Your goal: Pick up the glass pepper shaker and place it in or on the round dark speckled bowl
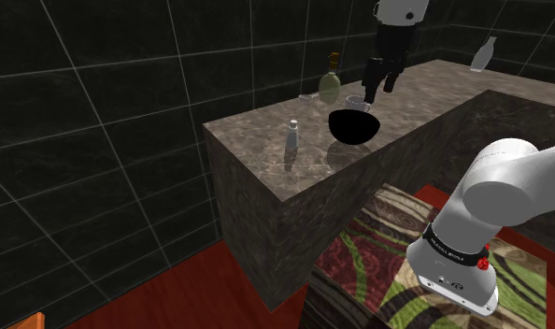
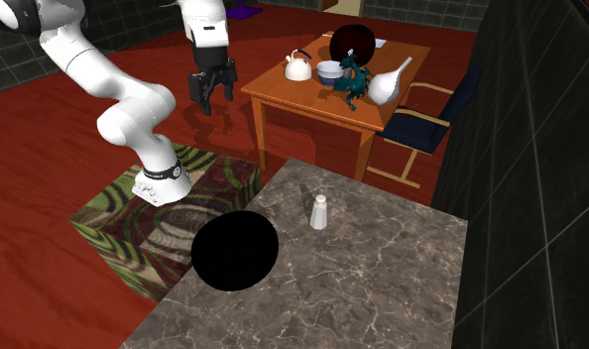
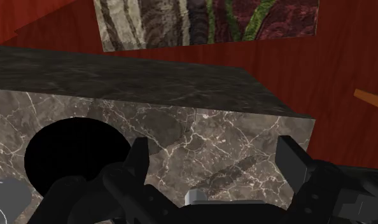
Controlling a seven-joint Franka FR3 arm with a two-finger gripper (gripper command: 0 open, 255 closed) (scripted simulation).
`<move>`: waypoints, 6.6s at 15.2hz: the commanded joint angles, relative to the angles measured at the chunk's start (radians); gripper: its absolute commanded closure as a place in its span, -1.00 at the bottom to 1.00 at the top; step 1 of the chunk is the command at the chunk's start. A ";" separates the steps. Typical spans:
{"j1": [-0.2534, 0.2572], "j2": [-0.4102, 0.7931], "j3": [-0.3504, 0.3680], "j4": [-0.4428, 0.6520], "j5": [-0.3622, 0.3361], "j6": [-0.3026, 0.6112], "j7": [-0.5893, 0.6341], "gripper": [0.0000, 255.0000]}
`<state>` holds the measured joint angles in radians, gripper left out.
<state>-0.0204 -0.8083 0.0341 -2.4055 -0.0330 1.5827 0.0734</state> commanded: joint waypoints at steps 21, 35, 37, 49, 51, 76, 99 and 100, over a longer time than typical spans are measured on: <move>-0.008 0.729 -0.107 0.273 0.093 0.479 -0.133 -1.00; -0.016 1.005 -0.109 0.411 0.167 0.618 -0.192 -1.00; -0.016 1.006 -0.109 0.412 0.167 0.618 -0.192 -1.00; -0.016 1.006 -0.109 0.412 0.167 0.618 -0.192 1.00; -0.016 1.006 -0.109 0.413 0.167 0.617 -0.192 1.00; -0.016 0.907 -0.114 0.600 0.141 0.333 -0.156 1.00; -0.149 0.699 -0.250 0.557 0.104 0.147 -0.400 1.00; -0.159 0.690 -0.262 0.554 0.101 0.140 -0.421 1.00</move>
<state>-0.1697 -0.1042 -0.2166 -1.8460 0.0724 1.7325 -0.3266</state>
